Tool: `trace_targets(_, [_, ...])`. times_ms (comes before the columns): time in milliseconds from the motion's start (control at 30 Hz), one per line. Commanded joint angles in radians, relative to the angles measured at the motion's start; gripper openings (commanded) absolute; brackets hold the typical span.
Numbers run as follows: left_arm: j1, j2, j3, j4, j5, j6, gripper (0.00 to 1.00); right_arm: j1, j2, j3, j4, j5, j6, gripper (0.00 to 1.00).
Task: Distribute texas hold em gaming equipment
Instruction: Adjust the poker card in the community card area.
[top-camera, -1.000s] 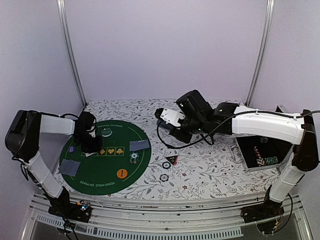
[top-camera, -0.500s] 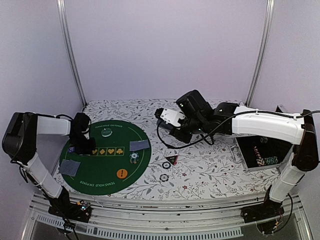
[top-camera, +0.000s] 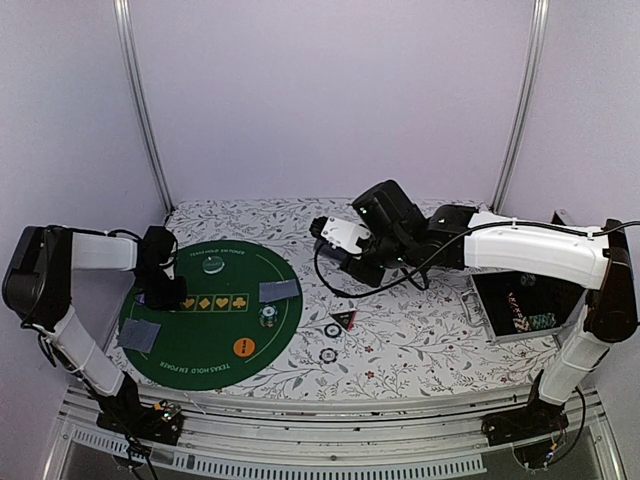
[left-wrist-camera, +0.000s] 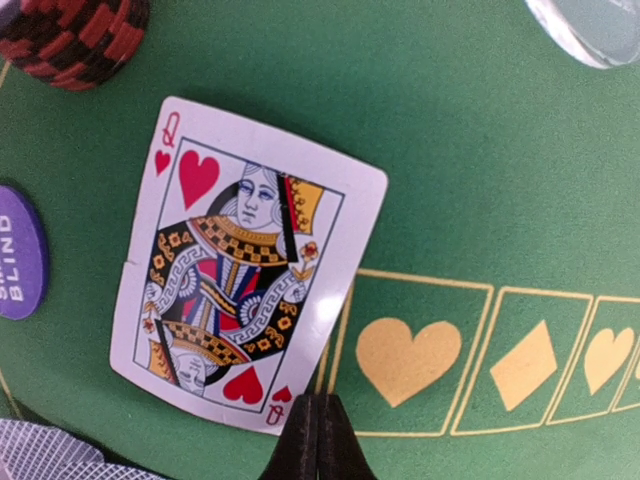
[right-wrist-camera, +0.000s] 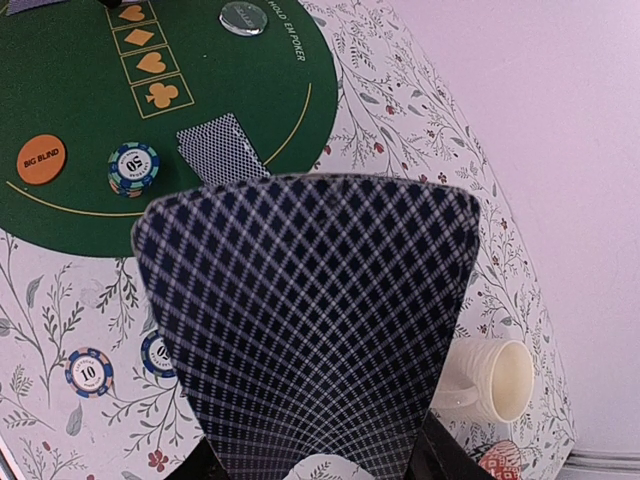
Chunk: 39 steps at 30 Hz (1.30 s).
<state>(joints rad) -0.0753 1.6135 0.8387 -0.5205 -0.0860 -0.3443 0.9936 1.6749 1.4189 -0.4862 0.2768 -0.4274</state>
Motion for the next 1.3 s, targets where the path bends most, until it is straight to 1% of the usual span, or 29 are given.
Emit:
trace_targets(0, [0.009,-0.037,-0.004,0.012,0.090,0.031,0.02,-0.005,-0.032,-0.004,0.005,0.006,0.006,0.45])
trace_targets(133, [0.009,-0.017,0.049,0.049,0.146,0.053,0.04,-0.004,-0.026,0.003,0.003,0.006,0.006,0.45])
trace_targets(367, [0.015,0.105,0.133,0.050,0.078,0.057,0.03,-0.005,-0.032,0.005,-0.006,0.009,0.013,0.45])
trace_targets(467, [0.019,0.146,0.167,0.052,0.070,0.053,0.03,-0.005,-0.031,0.005,-0.010,0.011,0.013,0.45])
trace_targets(600, [0.026,0.189,0.183,0.045,0.047,0.053,0.03,-0.004,-0.033,0.005,-0.014,0.016,0.016,0.45])
trace_targets(1000, [0.060,0.204,0.195,0.048,0.005,0.051,0.03,-0.005,-0.032,0.006,-0.017,0.019,0.016,0.45])
trace_targets(1267, [0.065,0.202,0.198,0.051,0.024,0.056,0.03,-0.005,-0.035,0.006,-0.025,0.016,0.019,0.45])
